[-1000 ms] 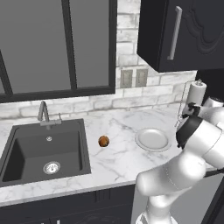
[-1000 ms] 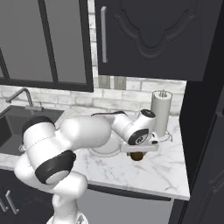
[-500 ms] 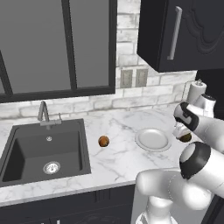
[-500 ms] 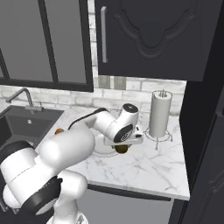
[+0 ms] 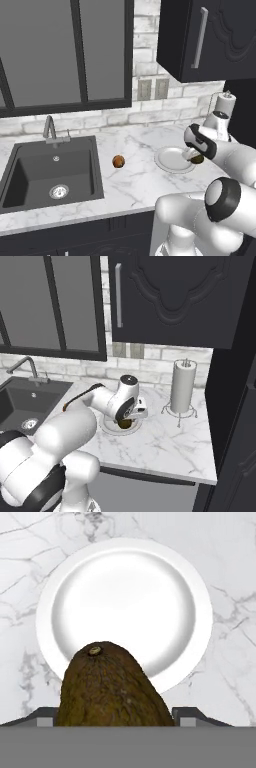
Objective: Pick the avocado and bread from the counter and place them on the plate. Then pick the jam from the cabinet and place it next to the plate. Lastly close the cabinet door.
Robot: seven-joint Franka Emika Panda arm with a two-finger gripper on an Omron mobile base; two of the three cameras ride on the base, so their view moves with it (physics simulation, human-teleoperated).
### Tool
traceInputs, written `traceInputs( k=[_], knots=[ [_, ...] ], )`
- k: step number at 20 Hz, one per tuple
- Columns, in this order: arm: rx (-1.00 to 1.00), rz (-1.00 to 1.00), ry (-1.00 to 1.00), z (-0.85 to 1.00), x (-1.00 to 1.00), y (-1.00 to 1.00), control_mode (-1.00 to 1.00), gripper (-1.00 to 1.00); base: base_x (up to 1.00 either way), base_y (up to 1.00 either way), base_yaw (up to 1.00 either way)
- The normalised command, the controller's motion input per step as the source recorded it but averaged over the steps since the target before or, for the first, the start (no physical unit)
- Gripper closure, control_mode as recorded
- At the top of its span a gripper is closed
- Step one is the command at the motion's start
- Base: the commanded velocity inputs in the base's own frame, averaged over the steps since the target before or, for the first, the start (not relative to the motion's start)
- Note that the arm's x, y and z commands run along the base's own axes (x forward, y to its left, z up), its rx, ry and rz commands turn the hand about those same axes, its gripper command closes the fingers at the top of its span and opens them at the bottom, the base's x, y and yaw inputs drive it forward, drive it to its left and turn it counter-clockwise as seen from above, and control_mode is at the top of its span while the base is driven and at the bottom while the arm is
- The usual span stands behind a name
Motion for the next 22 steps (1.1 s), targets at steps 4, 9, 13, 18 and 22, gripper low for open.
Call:
traceInputs(
  k=[4,9,13,18,22],
  knots=[
    [0.00,0.00,0.00,0.00,0.48,0.10,-1.00,1.00,0.00,0.00,0.00],
    [0.00,0.00,0.00,0.00,0.41,0.00,-1.00,1.00,0.00,0.00,0.00],
    [0.00,0.00,0.00,-0.06,0.24,0.00,-1.00,1.00,0.00,0.00,0.00],
    [0.00,0.00,0.00,-0.19,0.03,0.00,-1.00,1.00,0.00,0.00,0.00],
    [0.00,0.00,0.00,-0.21,0.00,0.00,-1.00,1.00,0.00,0.00,0.00]
  ],
)
